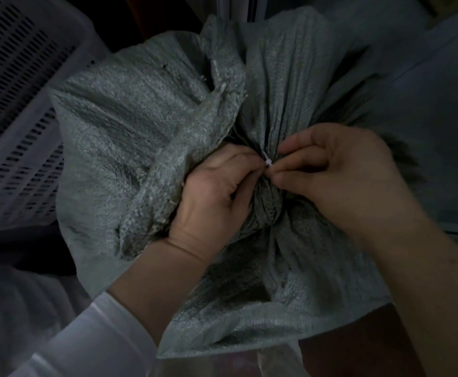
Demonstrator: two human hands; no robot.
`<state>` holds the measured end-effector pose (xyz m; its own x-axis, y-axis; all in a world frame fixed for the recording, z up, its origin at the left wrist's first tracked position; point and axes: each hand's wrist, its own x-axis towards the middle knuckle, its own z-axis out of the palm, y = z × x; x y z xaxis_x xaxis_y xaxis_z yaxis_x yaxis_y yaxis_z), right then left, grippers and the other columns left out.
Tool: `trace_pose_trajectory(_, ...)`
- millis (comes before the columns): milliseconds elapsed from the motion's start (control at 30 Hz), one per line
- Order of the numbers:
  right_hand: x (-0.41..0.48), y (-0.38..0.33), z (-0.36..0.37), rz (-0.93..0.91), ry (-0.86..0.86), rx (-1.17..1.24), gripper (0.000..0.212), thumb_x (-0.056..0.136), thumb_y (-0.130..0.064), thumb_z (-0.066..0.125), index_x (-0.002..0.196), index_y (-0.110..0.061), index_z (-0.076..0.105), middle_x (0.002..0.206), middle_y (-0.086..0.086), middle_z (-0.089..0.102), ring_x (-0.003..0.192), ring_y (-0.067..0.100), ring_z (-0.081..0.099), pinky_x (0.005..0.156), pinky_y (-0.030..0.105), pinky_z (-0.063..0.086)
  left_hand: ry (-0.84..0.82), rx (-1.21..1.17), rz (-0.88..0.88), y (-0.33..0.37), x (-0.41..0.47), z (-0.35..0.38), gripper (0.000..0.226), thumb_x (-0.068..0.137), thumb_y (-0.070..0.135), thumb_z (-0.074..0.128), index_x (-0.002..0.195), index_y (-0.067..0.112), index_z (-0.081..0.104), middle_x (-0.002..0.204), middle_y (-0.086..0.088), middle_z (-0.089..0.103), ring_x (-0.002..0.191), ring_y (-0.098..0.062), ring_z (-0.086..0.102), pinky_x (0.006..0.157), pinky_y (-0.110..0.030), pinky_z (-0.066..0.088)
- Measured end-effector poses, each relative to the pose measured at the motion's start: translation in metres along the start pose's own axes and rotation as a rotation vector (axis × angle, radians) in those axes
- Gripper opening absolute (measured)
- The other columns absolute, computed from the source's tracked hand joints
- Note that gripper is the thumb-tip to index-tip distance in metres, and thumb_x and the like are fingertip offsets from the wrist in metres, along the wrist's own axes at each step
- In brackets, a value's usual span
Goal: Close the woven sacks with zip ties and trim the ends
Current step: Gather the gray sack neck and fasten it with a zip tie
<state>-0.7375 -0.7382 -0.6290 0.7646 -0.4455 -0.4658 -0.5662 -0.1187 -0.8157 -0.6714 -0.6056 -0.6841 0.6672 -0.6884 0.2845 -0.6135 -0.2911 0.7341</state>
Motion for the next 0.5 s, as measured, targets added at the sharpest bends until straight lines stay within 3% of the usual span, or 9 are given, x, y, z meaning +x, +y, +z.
trace_pose_trajectory(100, -0.003, 0.001, 0.002, -0.04, 0.082, -0.076, 0.026, 0.07, -0.003, 0.076, 0.082, -0.019, 0.06, 0.071, -0.008, 0.071, 0.071, 0.008, 0.069, 0.081, 0.037, 0.056, -0.016, 0.003, -0.004, 0.0, 0.0, -0.001, 0.009, 0.082, -0.007, 0.061, 0.087, -0.006, 0.069, 0.089, -0.014, 0.067, 0.085, -0.012, 0.057, 0.084, -0.012, 0.043)
trace_pose_trajectory(267, -0.002, 0.003, 0.006, 0.001, 0.166, -0.011, 0.027, 0.067, -0.003, 0.078, 0.08, -0.019, 0.06, 0.069, -0.009, 0.072, 0.065, 0.008, 0.069, 0.077, 0.038, 0.058, -0.064, 0.059, 0.057, -0.002, 0.001, -0.004, 0.014, 0.085, 0.0, 0.059, 0.093, -0.003, 0.07, 0.095, -0.014, 0.068, 0.089, -0.019, 0.058, 0.086, -0.021, 0.044)
trace_pose_trajectory(500, 0.009, -0.008, -0.001, 0.066, -0.034, -0.007, 0.024, 0.074, 0.003, 0.072, 0.075, -0.021, 0.069, 0.073, 0.009, 0.071, 0.067, 0.021, 0.069, 0.073, 0.034, 0.059, -0.078, 0.11, 0.092, -0.005, 0.002, -0.003, 0.015, 0.085, -0.001, 0.058, 0.093, -0.005, 0.07, 0.095, -0.015, 0.069, 0.089, -0.019, 0.056, 0.088, -0.013, 0.038)
